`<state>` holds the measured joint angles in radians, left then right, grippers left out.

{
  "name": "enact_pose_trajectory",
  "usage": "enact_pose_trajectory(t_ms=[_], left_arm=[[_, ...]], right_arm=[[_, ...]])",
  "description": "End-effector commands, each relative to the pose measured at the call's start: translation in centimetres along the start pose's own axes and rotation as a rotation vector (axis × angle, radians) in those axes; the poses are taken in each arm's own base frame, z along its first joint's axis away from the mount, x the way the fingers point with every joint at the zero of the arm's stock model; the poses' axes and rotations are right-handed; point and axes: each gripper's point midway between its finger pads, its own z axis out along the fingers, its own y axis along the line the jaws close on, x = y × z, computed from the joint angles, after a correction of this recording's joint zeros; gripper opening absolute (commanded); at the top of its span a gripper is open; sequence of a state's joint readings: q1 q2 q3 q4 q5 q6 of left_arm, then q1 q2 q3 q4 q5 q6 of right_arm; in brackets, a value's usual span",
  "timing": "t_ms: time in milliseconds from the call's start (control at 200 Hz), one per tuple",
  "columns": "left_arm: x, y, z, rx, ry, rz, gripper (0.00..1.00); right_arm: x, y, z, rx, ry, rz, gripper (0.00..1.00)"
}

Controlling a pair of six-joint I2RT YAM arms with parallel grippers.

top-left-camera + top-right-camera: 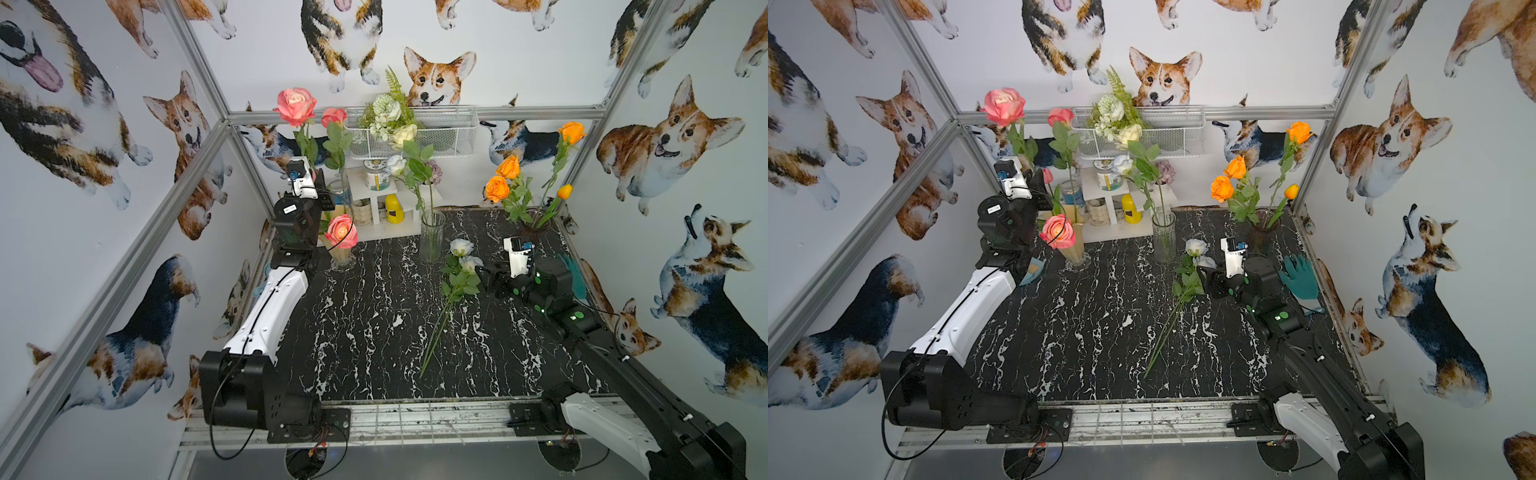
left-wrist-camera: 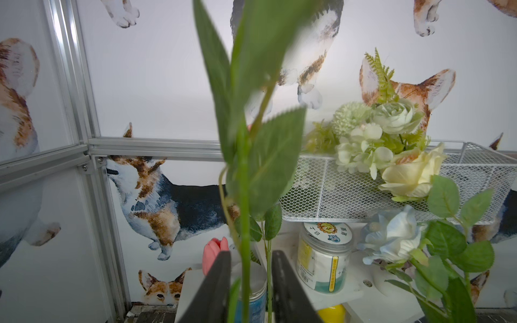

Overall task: Arrange the flowers in different vases according to their variety
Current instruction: Insert the flower into the vase.

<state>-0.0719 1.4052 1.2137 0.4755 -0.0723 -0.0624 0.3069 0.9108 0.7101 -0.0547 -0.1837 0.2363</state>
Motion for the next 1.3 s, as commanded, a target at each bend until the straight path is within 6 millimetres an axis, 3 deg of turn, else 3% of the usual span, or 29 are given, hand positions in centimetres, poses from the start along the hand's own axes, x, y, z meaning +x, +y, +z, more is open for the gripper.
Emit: enact_pose_trajectory(t_ms=[0,35,380,891,1151,1291], left_arm=[[0.5,0.3,-0.3,-0.013,0.019,-0.011,0.96],[0.6,0.4,-0.5,-0.019,0.025,-0.01,1.0],[1.3,1.1,-3.4,-0.049,0.07,-0.019,1.0],[2.0,1.6,-12.0,-0.045,0.118,-0.07,1.0],[3.0,1.6,-15.4,-0.038,0.156,-0.096,1.0],[4.5,1.3,-16.7,-0.014,0.205,-0.124,1.0]], right_arm=[[-0.8,0.3,0.0,-0.013,-0.027,-0.006,0.74],[-0.8,0.3,0.0,-0.015,-0.027,-0.006,0.74],[-1.0,0.8,-0.2,-0.039,-0.031,-0.006,0.74],[-0.9,1.7,-0.7,-0.085,-0.032,0.014,0.73],[-1.1,2.1,-1.1,-0.103,-0.03,0.033,0.74],[-0.7,2.0,-1.0,-0.103,-0.018,0.044,0.73]])
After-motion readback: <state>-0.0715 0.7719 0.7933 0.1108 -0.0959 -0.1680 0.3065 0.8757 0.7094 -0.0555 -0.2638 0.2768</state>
